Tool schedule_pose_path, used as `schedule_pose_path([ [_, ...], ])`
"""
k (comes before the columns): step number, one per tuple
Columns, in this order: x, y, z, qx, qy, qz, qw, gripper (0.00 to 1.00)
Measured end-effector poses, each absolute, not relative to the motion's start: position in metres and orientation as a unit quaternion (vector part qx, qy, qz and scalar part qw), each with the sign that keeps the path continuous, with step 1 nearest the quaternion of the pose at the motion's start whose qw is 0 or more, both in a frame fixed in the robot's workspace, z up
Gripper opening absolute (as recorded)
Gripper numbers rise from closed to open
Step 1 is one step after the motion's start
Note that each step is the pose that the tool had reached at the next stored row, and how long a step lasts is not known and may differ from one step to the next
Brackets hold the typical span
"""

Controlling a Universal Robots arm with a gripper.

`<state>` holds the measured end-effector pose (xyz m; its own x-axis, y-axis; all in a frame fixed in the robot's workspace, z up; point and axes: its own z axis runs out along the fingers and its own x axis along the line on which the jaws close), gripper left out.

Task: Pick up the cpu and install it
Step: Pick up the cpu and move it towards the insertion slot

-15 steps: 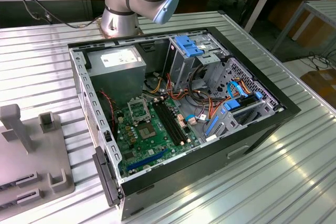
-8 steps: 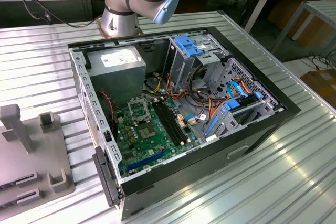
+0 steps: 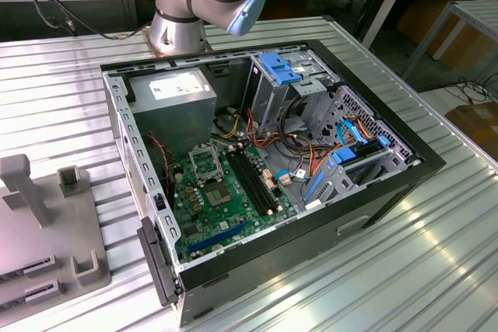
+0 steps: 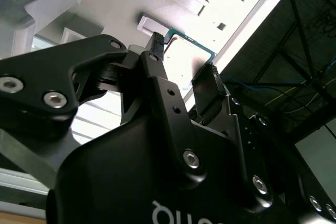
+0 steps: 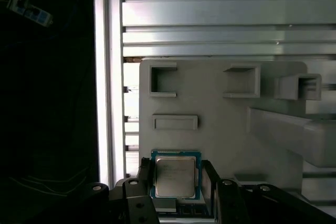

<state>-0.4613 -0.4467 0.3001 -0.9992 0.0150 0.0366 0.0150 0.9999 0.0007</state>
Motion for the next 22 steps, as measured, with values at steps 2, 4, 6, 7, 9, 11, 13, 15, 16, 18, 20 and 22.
schedule_pose_path([
  [2, -0.461, -0.447, 0.301, -0.008, -1.0, -0.001, 0.018, 0.47],
  [4, -0.461, -0.447, 0.302, -0.008, -1.0, 0.0, 0.018, 0.47],
  [6, -0.461, -0.447, 0.303, -0.008, -1.0, -0.001, 0.018, 0.47],
  [7, -0.461, -0.447, 0.303, -0.008, -1.0, 0.0, 0.018, 0.47],
  [9, -0.461, -0.447, 0.305, -0.008, -1.0, 0.0, 0.018, 0.47],
  [11, -0.461, -0.447, 0.306, -0.008, -1.0, -0.001, 0.018, 0.47],
  [13, -0.461, -0.447, 0.307, -0.008, -1.0, -0.001, 0.018, 0.47],
  [15, -0.461, -0.447, 0.308, -0.008, -1.0, -0.001, 0.018, 0.47],
  [16, -0.461, -0.447, 0.308, -0.008, -1.0, -0.001, 0.018, 0.47],
  [18, -0.461, -0.447, 0.31, -0.008, -1.0, 0.0, 0.018, 0.47],
  [20, -0.461, -0.447, 0.311, -0.008, -1.0, 0.0, 0.018, 0.47],
  [22, -0.461, -0.447, 0.312, -0.008, -1.0, -0.001, 0.018, 0.47],
])
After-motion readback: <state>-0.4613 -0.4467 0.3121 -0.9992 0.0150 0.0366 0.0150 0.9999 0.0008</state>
